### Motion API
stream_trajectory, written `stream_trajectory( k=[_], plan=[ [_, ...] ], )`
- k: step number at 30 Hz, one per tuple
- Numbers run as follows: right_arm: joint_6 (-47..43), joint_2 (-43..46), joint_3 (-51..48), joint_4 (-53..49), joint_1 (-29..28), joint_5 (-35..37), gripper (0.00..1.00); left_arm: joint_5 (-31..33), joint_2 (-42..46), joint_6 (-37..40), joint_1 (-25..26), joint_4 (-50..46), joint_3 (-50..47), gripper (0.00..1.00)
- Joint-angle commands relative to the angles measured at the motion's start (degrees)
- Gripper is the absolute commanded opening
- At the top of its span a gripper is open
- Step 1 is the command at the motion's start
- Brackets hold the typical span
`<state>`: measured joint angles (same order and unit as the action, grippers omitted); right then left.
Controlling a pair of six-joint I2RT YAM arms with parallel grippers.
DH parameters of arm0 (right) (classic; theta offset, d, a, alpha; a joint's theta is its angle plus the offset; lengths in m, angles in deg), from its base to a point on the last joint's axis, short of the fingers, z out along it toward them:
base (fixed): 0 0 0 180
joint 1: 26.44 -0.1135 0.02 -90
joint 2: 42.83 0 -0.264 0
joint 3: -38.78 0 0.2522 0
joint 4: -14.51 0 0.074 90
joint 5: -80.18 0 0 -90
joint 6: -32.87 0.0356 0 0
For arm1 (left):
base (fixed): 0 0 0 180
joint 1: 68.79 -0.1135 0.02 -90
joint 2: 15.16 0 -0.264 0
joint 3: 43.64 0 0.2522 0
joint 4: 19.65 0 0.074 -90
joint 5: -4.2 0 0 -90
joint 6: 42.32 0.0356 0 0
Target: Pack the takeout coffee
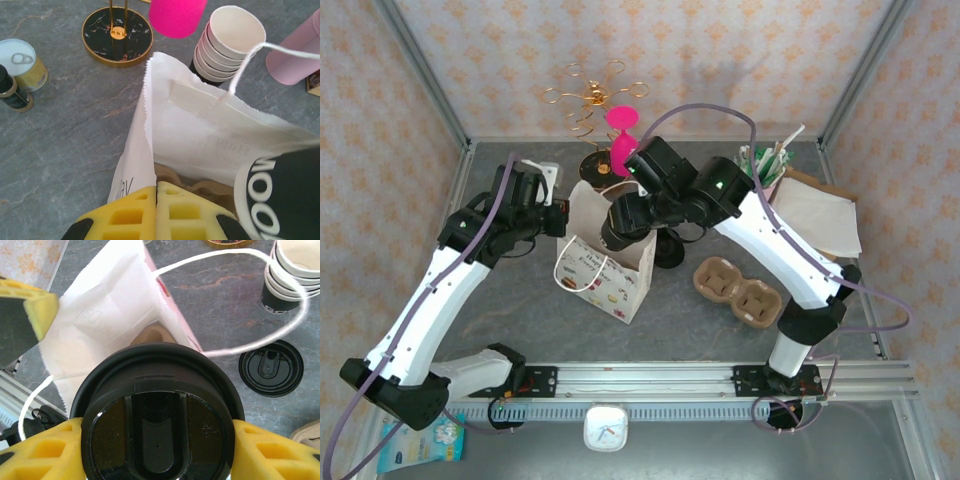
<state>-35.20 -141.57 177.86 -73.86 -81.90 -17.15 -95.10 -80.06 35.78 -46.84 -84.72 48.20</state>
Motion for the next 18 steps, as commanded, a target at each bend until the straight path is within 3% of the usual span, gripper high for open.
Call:
stream_trajectory(
  k=[1,18],
  plan=[
    [1.3,0.5,-0.2,-0.4,-0.9,2.0,0.44,-0.8,1.3,0.0,-0.5,3.4,-1.1,0.0],
    [4.0,-0.8,-5.5,-0.5,-2.8,4.0,0.43,-1.3,5.5,0.2,-0.5,6.4,-3.4,0.0]
  ],
)
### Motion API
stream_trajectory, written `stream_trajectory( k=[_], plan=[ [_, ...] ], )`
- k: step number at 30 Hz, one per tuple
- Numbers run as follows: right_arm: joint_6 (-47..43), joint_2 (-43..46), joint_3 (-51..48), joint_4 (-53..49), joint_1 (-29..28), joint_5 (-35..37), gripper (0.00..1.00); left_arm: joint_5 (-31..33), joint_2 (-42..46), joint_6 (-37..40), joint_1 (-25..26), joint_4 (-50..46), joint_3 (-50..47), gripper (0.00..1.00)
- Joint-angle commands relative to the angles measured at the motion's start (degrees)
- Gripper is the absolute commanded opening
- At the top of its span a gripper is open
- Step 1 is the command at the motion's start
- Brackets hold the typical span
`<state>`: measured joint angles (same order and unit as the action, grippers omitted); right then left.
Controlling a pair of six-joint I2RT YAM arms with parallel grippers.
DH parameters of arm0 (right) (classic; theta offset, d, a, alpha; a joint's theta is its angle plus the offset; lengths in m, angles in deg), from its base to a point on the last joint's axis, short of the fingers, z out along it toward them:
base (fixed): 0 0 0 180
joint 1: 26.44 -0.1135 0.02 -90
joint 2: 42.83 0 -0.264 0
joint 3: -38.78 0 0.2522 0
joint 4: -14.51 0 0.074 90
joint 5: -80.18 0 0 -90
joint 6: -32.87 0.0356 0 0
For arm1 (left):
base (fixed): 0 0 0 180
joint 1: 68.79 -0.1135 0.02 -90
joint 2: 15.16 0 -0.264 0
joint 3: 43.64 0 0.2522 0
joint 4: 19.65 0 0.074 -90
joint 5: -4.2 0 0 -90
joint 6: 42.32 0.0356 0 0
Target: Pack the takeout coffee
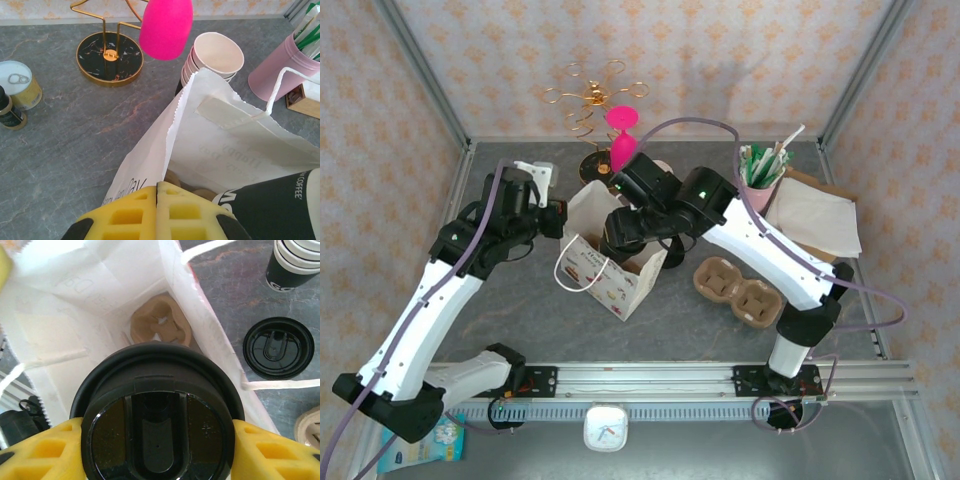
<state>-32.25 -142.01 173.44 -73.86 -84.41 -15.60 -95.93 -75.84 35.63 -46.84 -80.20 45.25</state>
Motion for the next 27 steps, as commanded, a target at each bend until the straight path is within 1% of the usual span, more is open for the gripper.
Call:
stream_trajectory(
  k=[1,7,19,23,27],
  plan=[
    [1.1,-0.2,-1.4,-0.4,-0.3,2.7,0.43,-0.7,1.4,0.4,-0.5,2.0,-0.5,0.0],
    [1.4,-0.4,-3.1,-0.5,-0.3,2.7,0.42,-2.6,2.4,0.8,-0.5,2.8,-2.2,0.0],
    [2.4,-1.1,-6.6,-0.5,-0.3,2.6,0.42,-4.0,7.4,-0.8,-0.3,5.7,-6.1,0.0],
    [3.0,-1.2,-8.5,-0.5,-0.3,2.4,0.42,-6.1,8.3,-1.5,-0.3,5.9,-7.5,0.0],
    [3.2,-1.3,-10.1,-0.5,-0.3,3.1,0.42,-6.2,9.4,-1.3,-0.3,5.5,-8.3,0.0]
  ],
)
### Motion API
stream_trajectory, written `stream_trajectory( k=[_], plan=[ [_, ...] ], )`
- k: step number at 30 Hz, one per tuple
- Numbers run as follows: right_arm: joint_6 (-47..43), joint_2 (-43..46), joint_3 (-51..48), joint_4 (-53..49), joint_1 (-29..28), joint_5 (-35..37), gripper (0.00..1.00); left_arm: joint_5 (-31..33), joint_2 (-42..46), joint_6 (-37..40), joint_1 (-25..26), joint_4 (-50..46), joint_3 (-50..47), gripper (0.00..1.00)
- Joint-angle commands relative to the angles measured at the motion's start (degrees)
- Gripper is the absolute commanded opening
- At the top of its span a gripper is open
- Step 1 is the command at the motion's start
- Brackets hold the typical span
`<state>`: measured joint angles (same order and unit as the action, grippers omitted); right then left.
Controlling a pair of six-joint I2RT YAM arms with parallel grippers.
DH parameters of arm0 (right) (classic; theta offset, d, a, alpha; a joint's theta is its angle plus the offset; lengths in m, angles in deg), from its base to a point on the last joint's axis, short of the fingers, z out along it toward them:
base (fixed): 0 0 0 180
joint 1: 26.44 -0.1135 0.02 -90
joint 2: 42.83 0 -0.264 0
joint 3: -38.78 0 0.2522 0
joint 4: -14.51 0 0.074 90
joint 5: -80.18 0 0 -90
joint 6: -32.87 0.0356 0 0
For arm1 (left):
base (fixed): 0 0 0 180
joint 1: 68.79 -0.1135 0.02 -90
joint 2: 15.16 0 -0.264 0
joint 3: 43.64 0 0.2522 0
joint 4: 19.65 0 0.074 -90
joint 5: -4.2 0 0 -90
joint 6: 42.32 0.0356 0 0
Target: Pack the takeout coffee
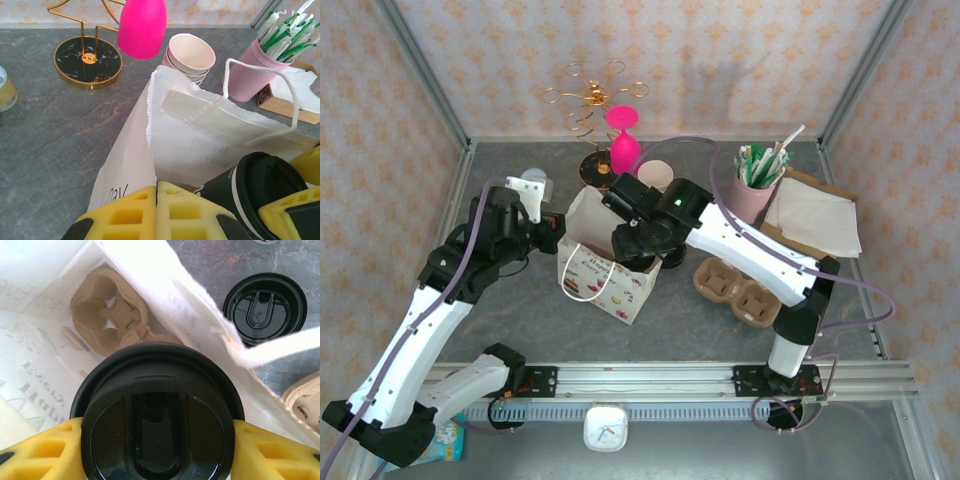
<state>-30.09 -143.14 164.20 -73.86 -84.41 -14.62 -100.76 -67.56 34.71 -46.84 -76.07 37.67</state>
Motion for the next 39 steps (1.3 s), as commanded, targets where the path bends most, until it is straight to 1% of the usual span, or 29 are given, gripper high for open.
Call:
stream_trajectory(
  k=[1,4,12,17,19,21,24,25,27,31,34,35,39],
  plan=[
    [1.1,-0.3,-1.0,-0.5,-0.3,2.2,0.42,-1.1,1.3,-0.4,-0.4,1.3,-0.9,0.0],
    [1.1,-1.0,-1.8,-0.5,-0.3,2.1,0.41,-1.2,1.7,-0.1,-0.4,0.8,-1.6,0.0],
    [0.9,-3.2,-1.2,-0.5,-0.4,2.1,0.4,-4.3,3.9,-0.4,-0.3,1.0,-4.8,0.0],
    [0.5,-4.9,0.0,-0.5,-1.1,1.3,0.4,-3.2,4.0,-1.3,-0.3,0.0,-4.8,0.03],
    [0.5,-5.0,0.1,-0.5,-1.1,1.0,0.4,-1.2,3.7,-1.6,-0.3,-1.7,-4.2,0.11],
    [0.6,-5.1,-0.2,-0.5,-1.2,0.8,0.4,1.4,3.2,-1.5,-0.3,-4.2,-3.7,0.15],
    [0.7,-5.3,-0.3,-0.5,-1.5,0.3,0.4,4.0,1.5,-1.1,-0.3,-7.4,-2.1,0.25],
    [0.8,-5.5,-0.1,-0.5,-1.6,0.2,0.4,4.1,1.0,-0.9,-0.3,-7.9,-1.5,0.3],
    [0.8,-5.5,0.1,-0.5,-1.8,0.0,0.4,3.6,-0.3,-0.9,-0.3,-8.5,-0.3,0.36],
    [1.3,-5.1,-0.5,-0.5,-1.9,0.0,0.4,0.8,-2.3,-1.3,-0.2,-9.0,2.4,0.44],
    [1.5,-5.0,-0.4,-0.5,-1.9,0.2,0.4,3.2,-4.0,-1.7,-0.4,-10.2,3.0,0.45],
    [1.5,-5.1,-0.6,-0.5,-1.9,0.6,0.4,3.1,-4.7,-1.5,-0.4,-10.4,2.9,0.45],
    [1.4,-5.1,-1.0,-0.5,-1.9,0.8,0.4,-0.7,-5.4,-0.8,-0.4,-9.9,0.7,0.38]
  ],
)
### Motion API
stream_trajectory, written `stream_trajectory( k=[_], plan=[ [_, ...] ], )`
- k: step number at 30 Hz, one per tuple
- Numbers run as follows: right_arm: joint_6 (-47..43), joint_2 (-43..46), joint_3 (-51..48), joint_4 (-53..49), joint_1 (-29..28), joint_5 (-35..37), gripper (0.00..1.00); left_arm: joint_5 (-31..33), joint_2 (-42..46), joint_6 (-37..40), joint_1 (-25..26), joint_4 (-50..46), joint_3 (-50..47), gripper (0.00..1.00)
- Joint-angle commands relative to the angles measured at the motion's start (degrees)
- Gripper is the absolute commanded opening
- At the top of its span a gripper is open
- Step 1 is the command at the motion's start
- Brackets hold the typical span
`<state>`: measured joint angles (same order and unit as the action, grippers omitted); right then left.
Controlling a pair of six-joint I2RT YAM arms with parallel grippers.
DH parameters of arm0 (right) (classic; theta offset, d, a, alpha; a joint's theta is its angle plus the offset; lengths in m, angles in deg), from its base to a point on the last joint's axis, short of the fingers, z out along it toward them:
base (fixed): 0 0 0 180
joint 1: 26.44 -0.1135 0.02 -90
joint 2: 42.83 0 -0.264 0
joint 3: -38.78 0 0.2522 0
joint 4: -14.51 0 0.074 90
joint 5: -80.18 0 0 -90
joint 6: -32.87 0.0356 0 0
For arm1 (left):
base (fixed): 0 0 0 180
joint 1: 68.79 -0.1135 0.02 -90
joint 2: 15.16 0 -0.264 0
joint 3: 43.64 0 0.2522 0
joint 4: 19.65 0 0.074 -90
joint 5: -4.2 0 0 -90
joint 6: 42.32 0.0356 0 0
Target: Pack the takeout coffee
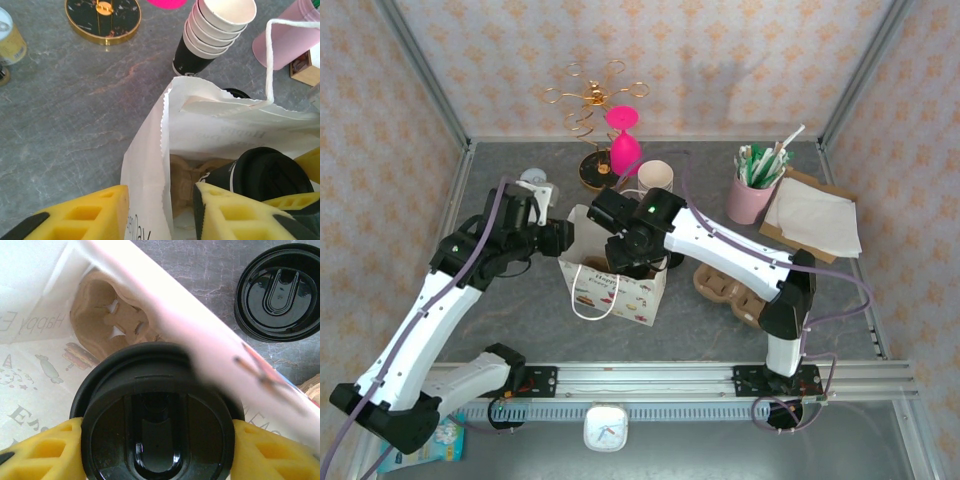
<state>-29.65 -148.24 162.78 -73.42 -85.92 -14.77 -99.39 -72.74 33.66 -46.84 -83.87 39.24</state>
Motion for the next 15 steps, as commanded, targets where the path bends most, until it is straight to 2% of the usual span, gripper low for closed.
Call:
stream_trajectory(
  k=[1,3,6,11,15],
  plan=[
    [1.1,0.0,0.4,-1.0,-0.4,1.0,0.4,-2.3,-0.2,0.3,-0.4,-2.1,-1.2,0.38],
    [0.9,0.1,0.2,-1.0,-0.4,1.3,0.4,-3.6,-0.4,0.9,-0.4,-2.0,-1.8,0.37],
    [1.0,0.1,-0.2,-0.9,-0.4,1.6,0.4,-2.4,-1.7,1.1,-0.3,-3.0,-1.1,0.26],
    [1.2,0.5,-0.7,-1.0,-0.4,2.9,0.4,0.0,-1.7,2.1,-0.4,-3.8,0.0,0.12],
    [1.1,0.4,-0.4,-1.0,-0.4,2.8,0.39,-0.2,-1.5,2.4,-0.4,-4.2,1.3,0.04]
  ],
)
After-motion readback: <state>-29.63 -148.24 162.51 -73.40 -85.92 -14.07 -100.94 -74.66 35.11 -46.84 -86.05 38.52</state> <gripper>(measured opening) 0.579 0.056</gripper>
